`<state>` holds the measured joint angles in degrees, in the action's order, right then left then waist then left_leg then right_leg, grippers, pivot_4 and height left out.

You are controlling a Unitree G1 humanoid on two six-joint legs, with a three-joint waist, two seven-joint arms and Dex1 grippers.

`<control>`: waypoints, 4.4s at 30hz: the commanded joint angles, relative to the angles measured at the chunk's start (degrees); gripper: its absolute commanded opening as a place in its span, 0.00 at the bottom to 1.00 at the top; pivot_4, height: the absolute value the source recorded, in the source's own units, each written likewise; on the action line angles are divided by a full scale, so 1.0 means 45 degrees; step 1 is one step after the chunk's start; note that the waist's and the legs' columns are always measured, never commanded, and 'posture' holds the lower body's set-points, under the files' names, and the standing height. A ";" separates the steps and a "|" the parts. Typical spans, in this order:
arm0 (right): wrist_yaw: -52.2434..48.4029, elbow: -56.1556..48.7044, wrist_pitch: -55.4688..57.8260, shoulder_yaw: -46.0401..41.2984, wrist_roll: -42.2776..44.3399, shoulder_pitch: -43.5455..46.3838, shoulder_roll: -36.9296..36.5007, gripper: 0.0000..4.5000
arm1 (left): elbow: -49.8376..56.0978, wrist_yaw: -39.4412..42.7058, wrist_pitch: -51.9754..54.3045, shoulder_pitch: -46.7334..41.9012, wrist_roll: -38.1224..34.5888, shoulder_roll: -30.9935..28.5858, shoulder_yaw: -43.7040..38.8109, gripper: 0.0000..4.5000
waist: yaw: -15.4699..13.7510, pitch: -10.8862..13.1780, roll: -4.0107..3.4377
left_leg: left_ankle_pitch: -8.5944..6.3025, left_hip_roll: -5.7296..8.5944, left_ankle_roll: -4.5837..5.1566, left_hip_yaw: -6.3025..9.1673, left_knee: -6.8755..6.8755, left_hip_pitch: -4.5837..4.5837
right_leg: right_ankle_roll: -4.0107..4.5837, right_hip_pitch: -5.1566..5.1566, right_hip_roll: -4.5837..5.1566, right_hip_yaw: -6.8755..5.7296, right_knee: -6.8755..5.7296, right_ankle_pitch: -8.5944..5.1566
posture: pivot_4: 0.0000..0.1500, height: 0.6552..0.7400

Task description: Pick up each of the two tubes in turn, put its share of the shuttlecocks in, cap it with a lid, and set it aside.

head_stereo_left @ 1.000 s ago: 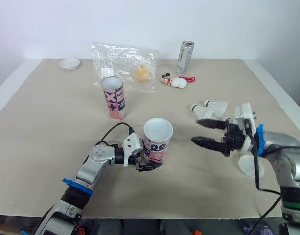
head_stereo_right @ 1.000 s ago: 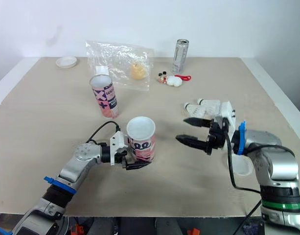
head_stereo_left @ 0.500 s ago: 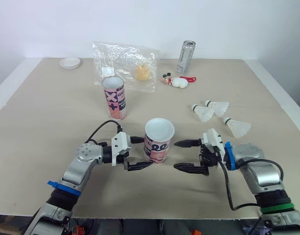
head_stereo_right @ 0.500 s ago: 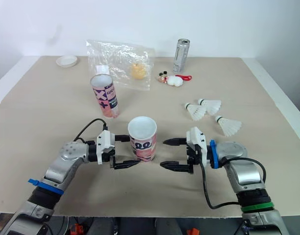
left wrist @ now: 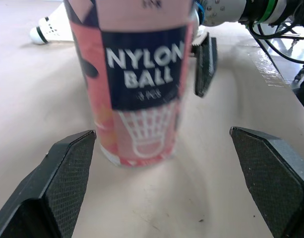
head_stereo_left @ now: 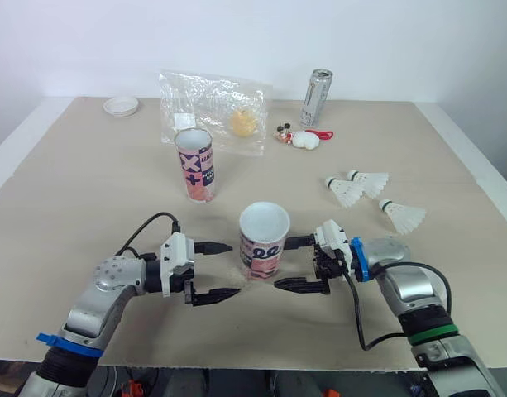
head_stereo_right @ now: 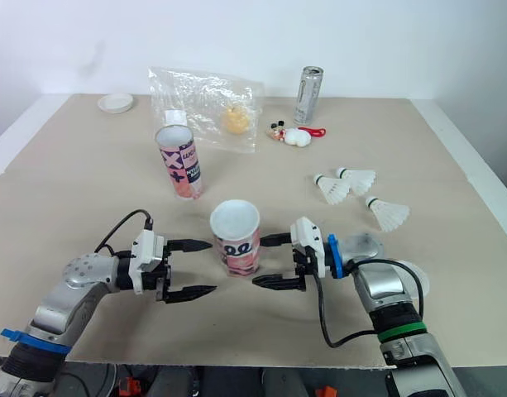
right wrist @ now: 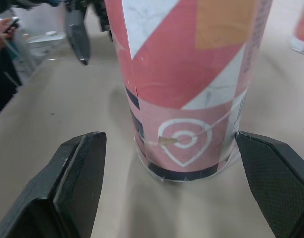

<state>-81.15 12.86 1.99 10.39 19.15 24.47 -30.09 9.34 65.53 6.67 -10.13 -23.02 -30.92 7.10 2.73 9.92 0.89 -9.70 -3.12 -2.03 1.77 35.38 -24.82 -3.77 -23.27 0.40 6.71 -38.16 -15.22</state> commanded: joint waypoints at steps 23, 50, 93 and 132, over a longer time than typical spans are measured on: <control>-0.0303 0.1510 -0.1547 0.0623 -0.0617 0.1354 0.1525 0.99 | 0.0723 -0.0137 -0.0164 0.0567 -0.0216 -0.0241 -0.0416 1.00 | 0.0002 0.0000 0.0000 | 0.0001 -0.0012 -0.0001 -0.0006 -0.0001 0.0012 | -0.0015 0.0003 -0.0007 -0.0001 -0.0005 0.0026 | 1.00 1.00; 0.0233 0.1301 -0.1496 0.1174 -0.0920 0.0843 0.2663 0.99 | 0.0442 -0.0353 -0.0268 0.0219 0.0058 -0.0040 -0.0122 1.00 | 0.0002 0.0000 0.0000 | 0.0003 -0.0029 -0.0003 -0.0006 0.0000 0.0018 | -0.0004 0.0006 -0.0024 -0.0003 -0.0011 0.0036 | 1.00 1.00; 1.2139 -0.0131 0.1288 -1.0934 0.1481 -0.3704 -0.0422 0.66 | 0.0557 -0.0300 0.0417 -0.0799 -0.0100 0.0779 0.0815 1.00 | 0.0048 -0.0026 -0.0049 | 0.0016 0.0003 0.0015 -0.0049 0.0009 0.0036 | -0.0005 0.0020 -0.0009 0.0071 -0.0013 0.0032 | 1.00 1.00; 1.2361 -0.1798 0.3835 -1.1181 0.2928 -0.5587 -0.1346 0.98 | 0.0000 -0.0327 0.0351 -0.1582 -0.1292 0.1907 0.0455 1.00 | 0.0038 -0.0027 -0.0050 | 0.0023 0.0017 0.0030 -0.0130 0.0014 0.0058 | -0.0032 0.0020 -0.0004 0.0168 -0.0003 0.0044 | 1.00 1.00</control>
<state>-25.04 8.74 18.28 -37.65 30.40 -0.13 -35.35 8.83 63.88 9.15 -16.38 -27.81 -22.79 10.29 2.90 9.79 0.66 -9.60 -3.04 -1.90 1.18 35.45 -24.57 -3.92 -23.19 0.38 7.47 -38.18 -15.03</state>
